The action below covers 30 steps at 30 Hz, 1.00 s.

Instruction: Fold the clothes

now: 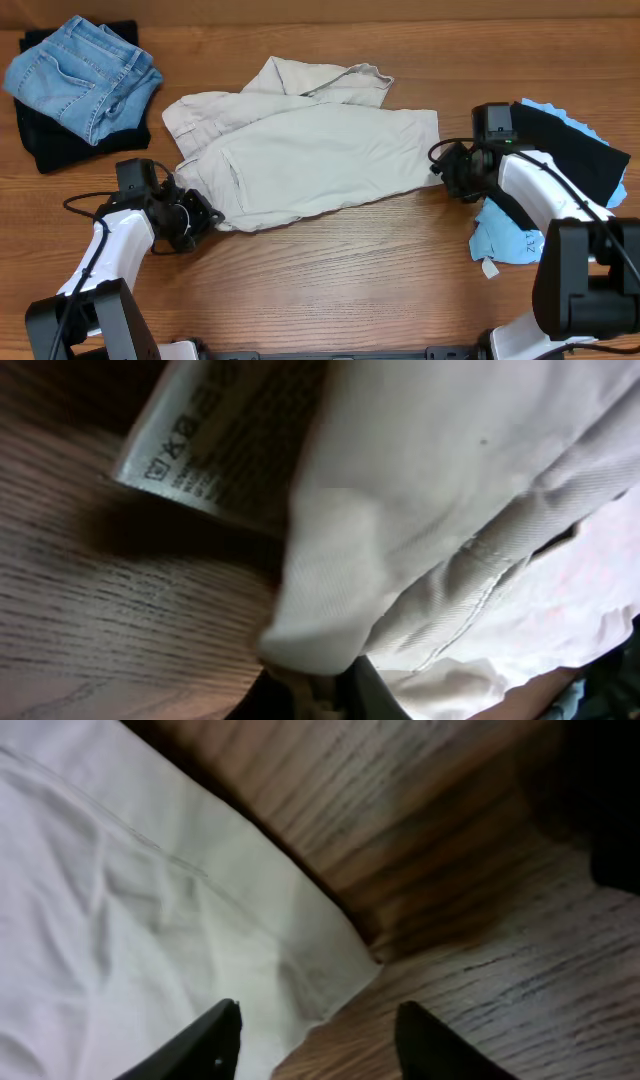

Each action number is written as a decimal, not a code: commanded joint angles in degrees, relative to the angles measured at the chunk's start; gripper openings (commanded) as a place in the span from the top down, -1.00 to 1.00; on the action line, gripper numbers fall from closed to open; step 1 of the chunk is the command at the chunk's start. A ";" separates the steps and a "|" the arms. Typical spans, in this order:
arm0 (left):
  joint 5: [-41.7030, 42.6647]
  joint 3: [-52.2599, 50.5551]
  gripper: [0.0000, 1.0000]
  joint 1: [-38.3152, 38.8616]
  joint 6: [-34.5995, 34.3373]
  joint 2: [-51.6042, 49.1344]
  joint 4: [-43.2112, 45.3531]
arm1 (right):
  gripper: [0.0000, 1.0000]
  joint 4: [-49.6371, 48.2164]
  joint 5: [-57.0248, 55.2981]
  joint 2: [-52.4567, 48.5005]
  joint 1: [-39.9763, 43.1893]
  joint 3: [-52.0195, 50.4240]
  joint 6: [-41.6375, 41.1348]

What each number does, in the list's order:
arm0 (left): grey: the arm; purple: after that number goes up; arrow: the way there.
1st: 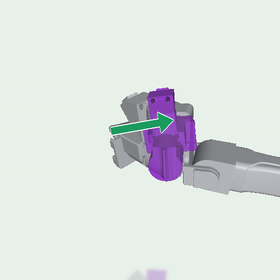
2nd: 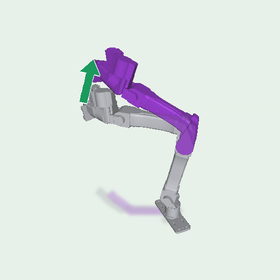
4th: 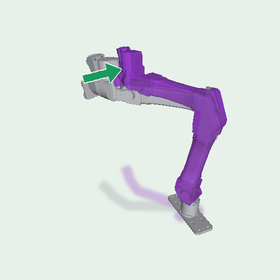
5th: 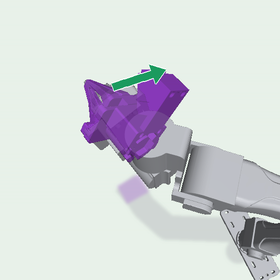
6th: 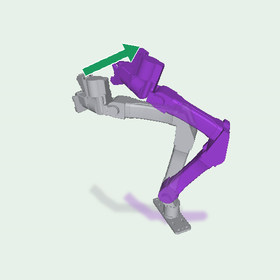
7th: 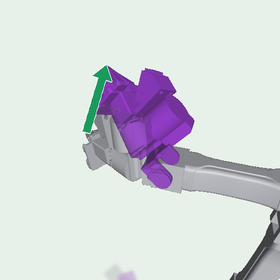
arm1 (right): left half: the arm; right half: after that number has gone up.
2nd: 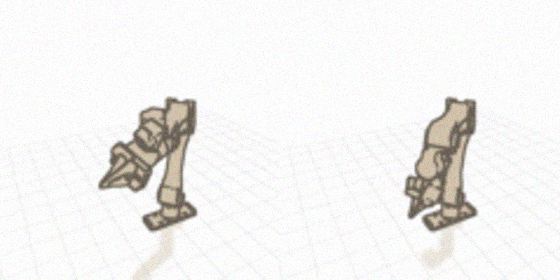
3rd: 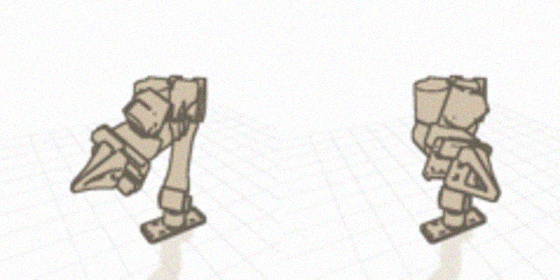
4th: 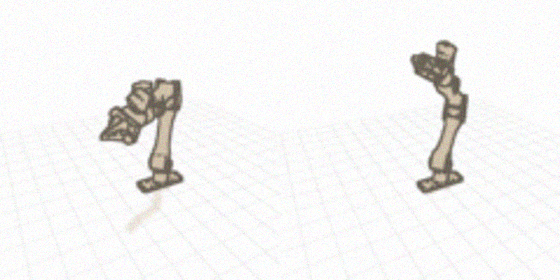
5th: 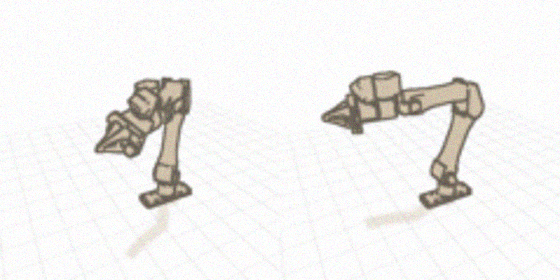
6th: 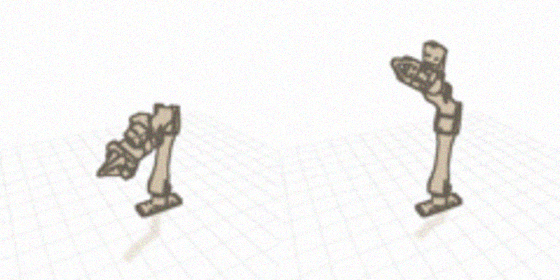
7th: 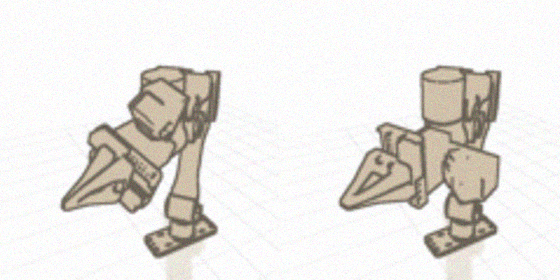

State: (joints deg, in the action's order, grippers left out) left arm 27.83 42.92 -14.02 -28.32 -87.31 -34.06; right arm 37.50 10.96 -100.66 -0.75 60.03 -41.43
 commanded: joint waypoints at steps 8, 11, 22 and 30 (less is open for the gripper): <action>0.15 1.29 -0.40 -0.44 1.09 -0.33 -1.81 | -0.31 -1.44 0.68 -2.25 0.07 -0.42 -2.36; 0.28 1.29 -0.68 -0.44 1.09 -0.33 -2.05 | -0.29 -2.56 0.68 -2.25 0.07 -0.42 -2.36; -0.17 1.29 -0.70 -0.44 0.09 -0.33 -3.96 | -0.12 -4.13 0.35 -5.53 0.04 -0.39 -3.61; -3.85 1.29 -0.71 -0.42 -2.82 -0.33 -5.09 | -0.10 -2.25 -8.28 -5.88 -0.68 -0.37 -5.09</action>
State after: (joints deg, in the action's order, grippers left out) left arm 24.93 43.13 -14.02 -29.93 -87.31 -39.22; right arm 34.04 9.06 -104.49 -1.34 60.12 -45.80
